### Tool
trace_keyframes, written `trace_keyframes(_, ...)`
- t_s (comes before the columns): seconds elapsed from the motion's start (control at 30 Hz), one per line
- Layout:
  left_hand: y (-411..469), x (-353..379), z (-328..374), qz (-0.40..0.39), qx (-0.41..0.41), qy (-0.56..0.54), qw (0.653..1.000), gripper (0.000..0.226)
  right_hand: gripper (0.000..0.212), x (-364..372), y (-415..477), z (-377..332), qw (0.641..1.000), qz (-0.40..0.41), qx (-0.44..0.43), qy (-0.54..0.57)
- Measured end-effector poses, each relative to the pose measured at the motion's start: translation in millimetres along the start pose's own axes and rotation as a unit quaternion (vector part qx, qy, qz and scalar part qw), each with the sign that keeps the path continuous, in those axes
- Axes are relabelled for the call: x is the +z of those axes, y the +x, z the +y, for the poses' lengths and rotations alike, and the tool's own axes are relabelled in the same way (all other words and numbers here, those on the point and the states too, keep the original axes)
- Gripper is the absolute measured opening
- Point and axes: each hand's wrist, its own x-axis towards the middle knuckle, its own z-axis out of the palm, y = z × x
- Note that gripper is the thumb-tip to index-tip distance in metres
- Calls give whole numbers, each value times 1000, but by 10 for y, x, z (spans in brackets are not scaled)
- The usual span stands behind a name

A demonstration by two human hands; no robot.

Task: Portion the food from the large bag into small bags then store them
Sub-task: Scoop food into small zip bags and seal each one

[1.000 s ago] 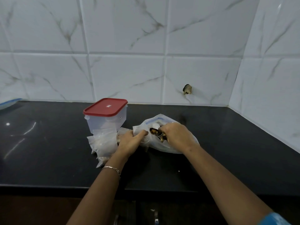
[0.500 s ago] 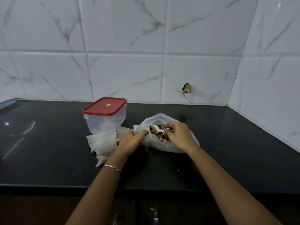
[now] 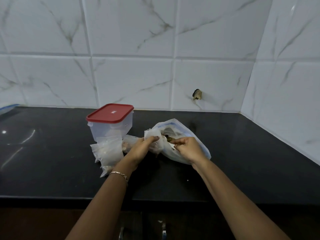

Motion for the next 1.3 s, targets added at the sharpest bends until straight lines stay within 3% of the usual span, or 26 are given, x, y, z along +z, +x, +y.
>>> trace_keyframes(0.23,40,66,-50,-39,42,-41,998,32,35,96,33,9,999,22,37,6)
trace_keyframes(0.5,-18,27,-67,5,60,-62,996,36,25,60,30,-162,974,62,132,175)
trace_keyframes(0.63,-102,7,-72,4,60,-54,997,17,18,-72,-61,-304,967,72,175,168)
trace_keyframes(0.83,-196,20,-133,13,91,-37,995,30,27,-220,-263,-418,968,72,140,196)
trace_keyframes(1.0,-264,38,-155,21,109,-29,993,27,27,-407,-527,-643,976,43,80,196)
trace_keyframes(1.2,-349,70,-119,23,113,-18,993,34,24,-452,-815,-914,991,-21,21,127)
trace_keyframes(1.3,-402,86,-115,25,119,-22,992,37,26,-394,-869,-948,998,-17,-30,49)
